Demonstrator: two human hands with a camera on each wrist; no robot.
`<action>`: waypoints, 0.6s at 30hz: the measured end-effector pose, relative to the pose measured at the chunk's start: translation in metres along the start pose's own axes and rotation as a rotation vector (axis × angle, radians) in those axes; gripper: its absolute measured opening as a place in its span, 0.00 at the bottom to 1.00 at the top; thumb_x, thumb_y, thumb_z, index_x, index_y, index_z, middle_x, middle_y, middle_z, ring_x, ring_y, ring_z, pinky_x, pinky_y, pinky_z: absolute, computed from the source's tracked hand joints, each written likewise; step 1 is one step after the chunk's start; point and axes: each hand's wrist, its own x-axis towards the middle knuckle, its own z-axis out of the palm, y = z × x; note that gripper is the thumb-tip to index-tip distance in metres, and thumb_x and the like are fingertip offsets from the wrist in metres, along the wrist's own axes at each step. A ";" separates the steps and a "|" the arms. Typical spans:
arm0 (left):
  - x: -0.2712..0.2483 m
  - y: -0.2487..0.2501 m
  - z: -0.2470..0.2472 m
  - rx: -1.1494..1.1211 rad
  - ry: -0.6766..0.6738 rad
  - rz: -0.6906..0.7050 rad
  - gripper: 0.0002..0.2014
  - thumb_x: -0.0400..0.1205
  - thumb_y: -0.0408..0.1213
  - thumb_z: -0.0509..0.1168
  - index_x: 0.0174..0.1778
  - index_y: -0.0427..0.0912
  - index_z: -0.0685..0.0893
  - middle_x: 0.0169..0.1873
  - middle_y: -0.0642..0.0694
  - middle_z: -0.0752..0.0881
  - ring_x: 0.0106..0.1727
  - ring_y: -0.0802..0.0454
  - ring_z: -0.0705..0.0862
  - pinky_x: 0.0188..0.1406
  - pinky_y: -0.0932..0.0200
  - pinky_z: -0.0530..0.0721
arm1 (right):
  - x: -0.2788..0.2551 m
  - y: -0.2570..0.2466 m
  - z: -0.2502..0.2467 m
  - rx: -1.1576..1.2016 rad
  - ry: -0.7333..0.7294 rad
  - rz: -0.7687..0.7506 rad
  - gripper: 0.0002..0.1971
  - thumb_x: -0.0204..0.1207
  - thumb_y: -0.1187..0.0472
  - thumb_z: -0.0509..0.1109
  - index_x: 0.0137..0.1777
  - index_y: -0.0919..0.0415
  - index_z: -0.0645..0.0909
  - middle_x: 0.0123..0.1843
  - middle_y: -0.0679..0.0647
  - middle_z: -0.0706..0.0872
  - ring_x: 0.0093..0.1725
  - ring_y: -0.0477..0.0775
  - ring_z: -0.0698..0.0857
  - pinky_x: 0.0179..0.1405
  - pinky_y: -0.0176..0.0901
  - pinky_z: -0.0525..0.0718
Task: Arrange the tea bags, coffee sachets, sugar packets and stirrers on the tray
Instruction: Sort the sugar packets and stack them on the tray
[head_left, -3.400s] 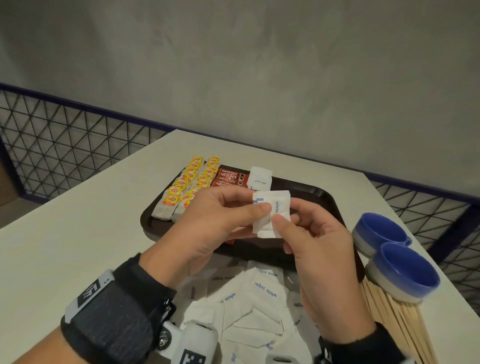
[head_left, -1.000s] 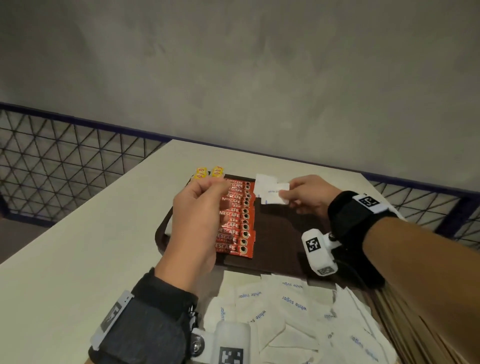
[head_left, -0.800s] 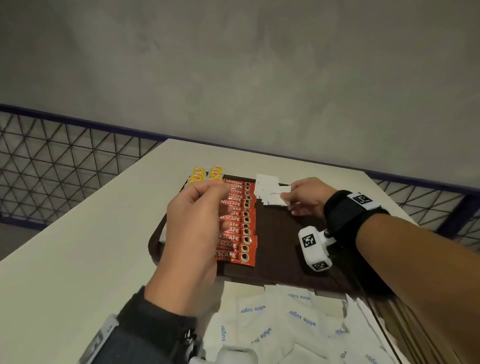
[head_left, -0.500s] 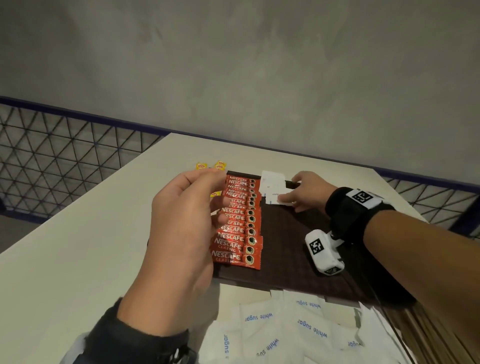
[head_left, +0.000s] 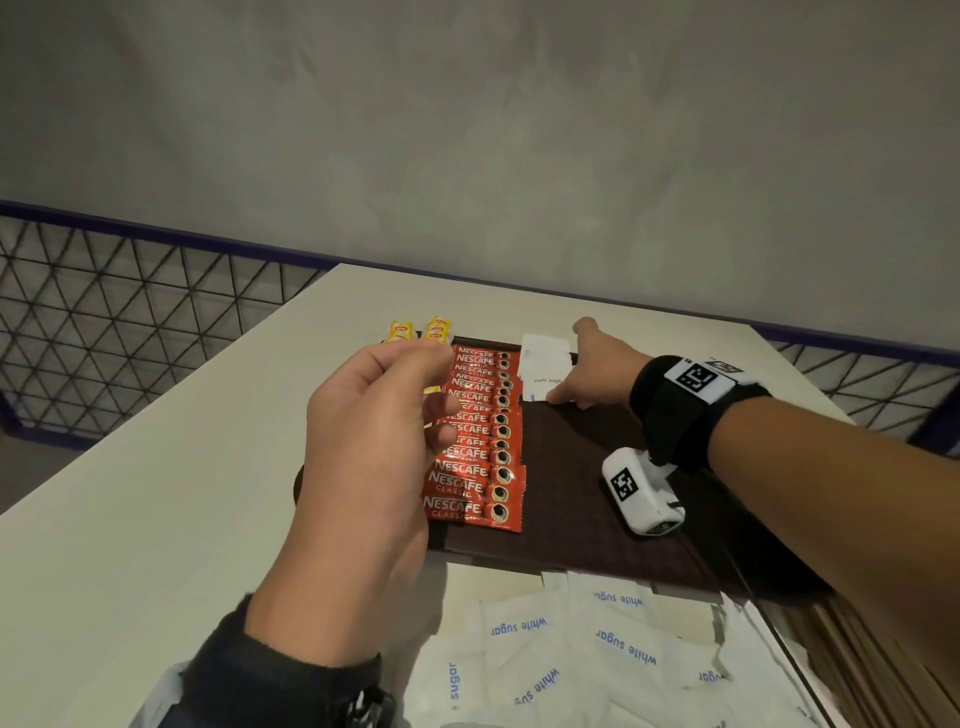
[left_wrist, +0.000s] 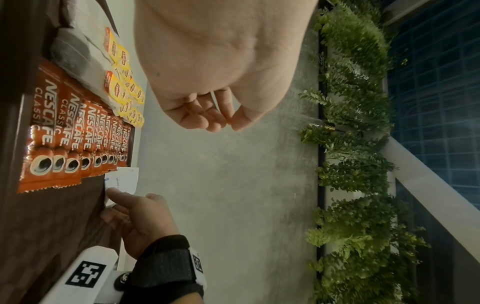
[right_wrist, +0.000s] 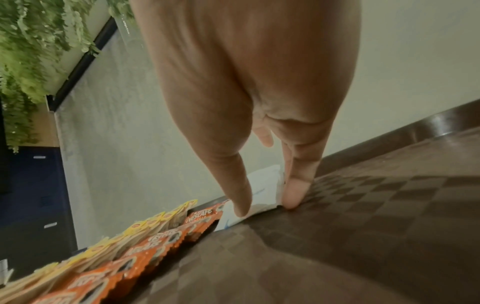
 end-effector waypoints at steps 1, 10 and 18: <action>0.000 0.000 0.000 0.002 0.000 0.000 0.06 0.83 0.34 0.72 0.39 0.45 0.88 0.29 0.54 0.88 0.31 0.58 0.84 0.25 0.62 0.78 | 0.000 0.000 0.001 -0.034 -0.005 -0.003 0.41 0.72 0.62 0.84 0.77 0.60 0.61 0.56 0.60 0.85 0.45 0.60 0.92 0.49 0.56 0.93; 0.004 -0.006 0.001 0.005 -0.006 0.012 0.09 0.83 0.32 0.72 0.36 0.46 0.88 0.29 0.52 0.88 0.30 0.57 0.83 0.25 0.62 0.77 | 0.011 0.000 0.003 -0.090 -0.042 0.012 0.35 0.74 0.62 0.82 0.74 0.60 0.66 0.57 0.60 0.84 0.45 0.61 0.92 0.43 0.52 0.94; 0.005 -0.007 0.003 0.017 -0.017 0.009 0.10 0.83 0.33 0.72 0.35 0.46 0.87 0.26 0.53 0.86 0.28 0.58 0.82 0.24 0.63 0.77 | -0.041 -0.020 -0.031 -0.679 0.034 -0.238 0.31 0.79 0.39 0.72 0.73 0.57 0.70 0.60 0.58 0.87 0.50 0.57 0.85 0.51 0.54 0.88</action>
